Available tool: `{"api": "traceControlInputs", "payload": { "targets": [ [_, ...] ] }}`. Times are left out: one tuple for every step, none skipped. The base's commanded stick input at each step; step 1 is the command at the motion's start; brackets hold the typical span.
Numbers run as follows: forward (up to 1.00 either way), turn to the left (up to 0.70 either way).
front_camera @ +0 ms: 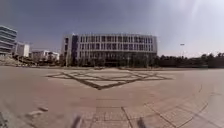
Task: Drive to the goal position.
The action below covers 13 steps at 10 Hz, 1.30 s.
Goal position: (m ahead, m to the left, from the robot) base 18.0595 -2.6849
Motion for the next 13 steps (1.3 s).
{"api": "traceControlInputs", "payload": {
  "targets": [
    [1.0,0.0],
    [1.0,0.0],
    [1.0,0.0],
    [1.0,0.0],
    [1.0,0.0],
    [1.0,0.0],
    [1.0,0.0],
    [1.0,0.0],
    [1.0,0.0],
    [1.0,0.0],
    [1.0,0.0],
    [1.0,0.0],
    [1.0,0.0]
  ]
}}
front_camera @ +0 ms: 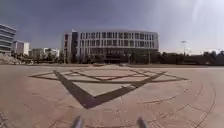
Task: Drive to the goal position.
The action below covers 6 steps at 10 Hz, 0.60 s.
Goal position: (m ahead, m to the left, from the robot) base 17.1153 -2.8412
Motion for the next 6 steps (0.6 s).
{"api": "traceControlInputs", "payload": {
  "targets": [
    [1.0,0.0],
    [1.0,0.0],
    [1.0,0.0],
    [1.0,0.0],
    [1.0,0.0],
    [1.0,0.0]
  ]
}}
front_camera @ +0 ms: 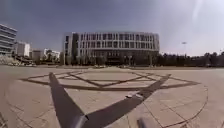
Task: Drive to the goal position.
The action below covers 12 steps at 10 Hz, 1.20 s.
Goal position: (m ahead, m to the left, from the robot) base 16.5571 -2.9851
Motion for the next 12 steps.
{"api": "traceControlInputs", "payload": {
  "targets": [
    [1.0,0.0],
    [1.0,0.0],
    [1.0,0.0],
    [1.0,0.0],
    [1.0,0.0],
    [1.0,0.0],
    [1.0,0.0],
    [1.0,0.0],
    [1.0,0.0],
    [1.0,0.0],
    [1.0,0.0],
    [1.0,0.0]
  ]
}}
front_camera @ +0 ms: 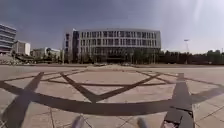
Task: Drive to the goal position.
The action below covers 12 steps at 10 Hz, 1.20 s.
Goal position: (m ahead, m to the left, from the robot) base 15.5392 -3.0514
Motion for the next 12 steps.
{"api": "traceControlInputs", "payload": {
  "targets": [
    [1.0,0.0],
    [1.0,0.0],
    [1.0,0.0],
    [1.0,0.0],
    [1.0,0.0],
    [1.0,0.0],
    [1.0,0.0],
    [1.0,0.0],
    [1.0,0.0],
    [1.0,0.0],
    [1.0,0.0],
    [1.0,0.0]
  ]
}}
